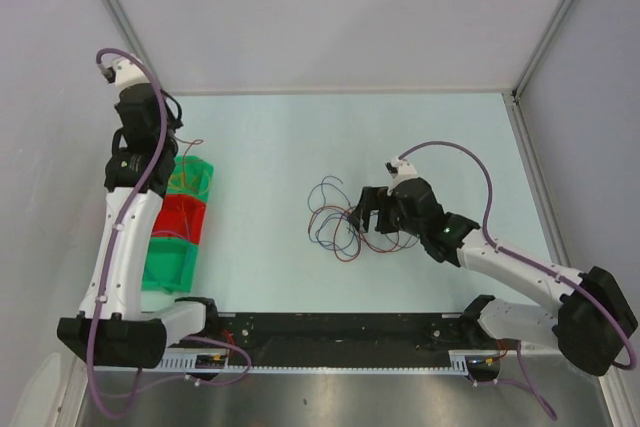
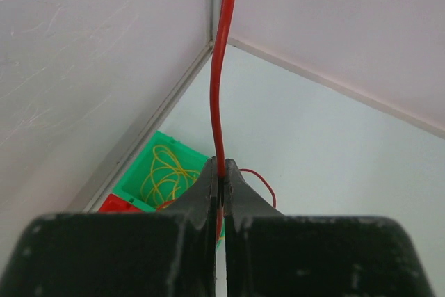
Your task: Untangle the cables
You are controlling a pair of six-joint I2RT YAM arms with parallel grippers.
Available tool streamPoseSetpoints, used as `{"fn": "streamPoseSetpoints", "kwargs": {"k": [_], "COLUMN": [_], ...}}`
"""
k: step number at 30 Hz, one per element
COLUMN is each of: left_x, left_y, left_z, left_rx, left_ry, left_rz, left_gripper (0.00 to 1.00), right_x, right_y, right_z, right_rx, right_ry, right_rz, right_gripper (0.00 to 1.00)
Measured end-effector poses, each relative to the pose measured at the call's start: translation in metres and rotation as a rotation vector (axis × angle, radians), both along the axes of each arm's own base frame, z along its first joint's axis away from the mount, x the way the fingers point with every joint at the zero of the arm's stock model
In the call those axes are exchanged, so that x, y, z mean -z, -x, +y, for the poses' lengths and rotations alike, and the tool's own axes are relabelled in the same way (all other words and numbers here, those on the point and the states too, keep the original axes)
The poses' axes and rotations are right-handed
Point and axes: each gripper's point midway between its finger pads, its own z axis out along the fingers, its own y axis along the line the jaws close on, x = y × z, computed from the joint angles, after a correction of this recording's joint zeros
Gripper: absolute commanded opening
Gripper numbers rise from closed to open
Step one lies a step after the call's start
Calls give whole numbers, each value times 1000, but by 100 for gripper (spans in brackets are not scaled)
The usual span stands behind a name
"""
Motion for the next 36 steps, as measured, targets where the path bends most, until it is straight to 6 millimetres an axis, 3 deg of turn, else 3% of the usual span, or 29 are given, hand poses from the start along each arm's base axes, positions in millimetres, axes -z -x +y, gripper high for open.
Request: {"fn": "streamPoseSetpoints", "kwargs": {"k": [6, 12, 19, 27, 36], "left_x": [12, 24, 49, 99, 111], "left_y": [-2, -9, -23, -33, -24], "left_z": [37, 61, 63, 64, 75], "left_rx": [-114, -188, -192, -219, -288], "left_ry": [14, 50, 98, 127, 104], "left_rz": [29, 32, 38, 137, 192], "left_gripper": [0, 0, 1, 0, 0], "right_x": [32, 44, 40, 41, 42], "right_y": [3, 5, 3, 4, 7], "right_z": [4, 11, 16, 15, 10], "right_rx": [-29, -72, -103, -125, -143], "right_ry": [11, -3, -51, -84, -119], "right_rz": [29, 26, 0, -3, -6], "right_gripper": [95, 95, 95, 95, 96]}}
